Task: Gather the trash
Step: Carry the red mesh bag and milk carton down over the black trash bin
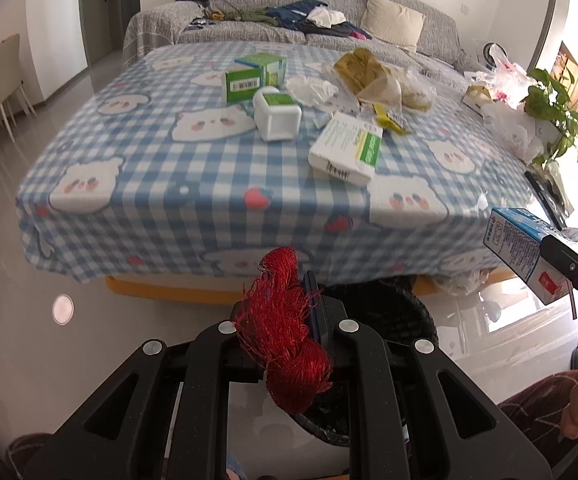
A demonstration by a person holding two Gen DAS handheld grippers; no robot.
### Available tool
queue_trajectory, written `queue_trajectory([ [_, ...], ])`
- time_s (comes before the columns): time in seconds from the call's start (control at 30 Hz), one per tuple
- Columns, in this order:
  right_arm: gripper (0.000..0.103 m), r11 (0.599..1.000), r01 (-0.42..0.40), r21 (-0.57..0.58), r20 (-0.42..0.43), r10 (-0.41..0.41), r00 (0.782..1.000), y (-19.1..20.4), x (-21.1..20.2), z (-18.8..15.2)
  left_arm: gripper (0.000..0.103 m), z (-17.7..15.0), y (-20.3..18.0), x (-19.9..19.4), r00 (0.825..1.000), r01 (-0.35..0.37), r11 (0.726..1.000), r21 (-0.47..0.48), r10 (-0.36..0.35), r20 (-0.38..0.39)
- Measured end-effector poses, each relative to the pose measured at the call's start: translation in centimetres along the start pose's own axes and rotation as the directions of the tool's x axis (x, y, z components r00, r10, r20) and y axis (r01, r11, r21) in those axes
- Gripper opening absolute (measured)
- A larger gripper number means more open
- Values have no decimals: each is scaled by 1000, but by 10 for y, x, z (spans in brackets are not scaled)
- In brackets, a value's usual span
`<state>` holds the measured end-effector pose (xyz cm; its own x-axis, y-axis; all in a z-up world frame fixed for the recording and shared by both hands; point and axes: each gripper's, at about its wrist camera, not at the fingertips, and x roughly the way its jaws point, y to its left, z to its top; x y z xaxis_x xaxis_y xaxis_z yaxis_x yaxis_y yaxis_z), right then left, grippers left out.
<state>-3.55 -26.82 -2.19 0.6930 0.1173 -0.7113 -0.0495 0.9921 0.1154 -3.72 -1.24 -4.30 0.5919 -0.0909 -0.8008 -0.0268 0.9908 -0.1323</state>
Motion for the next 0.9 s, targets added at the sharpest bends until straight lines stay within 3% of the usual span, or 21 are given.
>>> queue_trajectory([
  [0.33, 66, 1000, 1, -29, -75, -3, 997, 12, 17, -34, 14, -33, -8, 14, 999, 11, 1000, 11, -11, -33],
  [0.9, 66, 1000, 6, -31, -246, -14, 969, 18, 91, -77, 14, -70, -4, 94, 989, -41, 999, 11, 42, -139],
])
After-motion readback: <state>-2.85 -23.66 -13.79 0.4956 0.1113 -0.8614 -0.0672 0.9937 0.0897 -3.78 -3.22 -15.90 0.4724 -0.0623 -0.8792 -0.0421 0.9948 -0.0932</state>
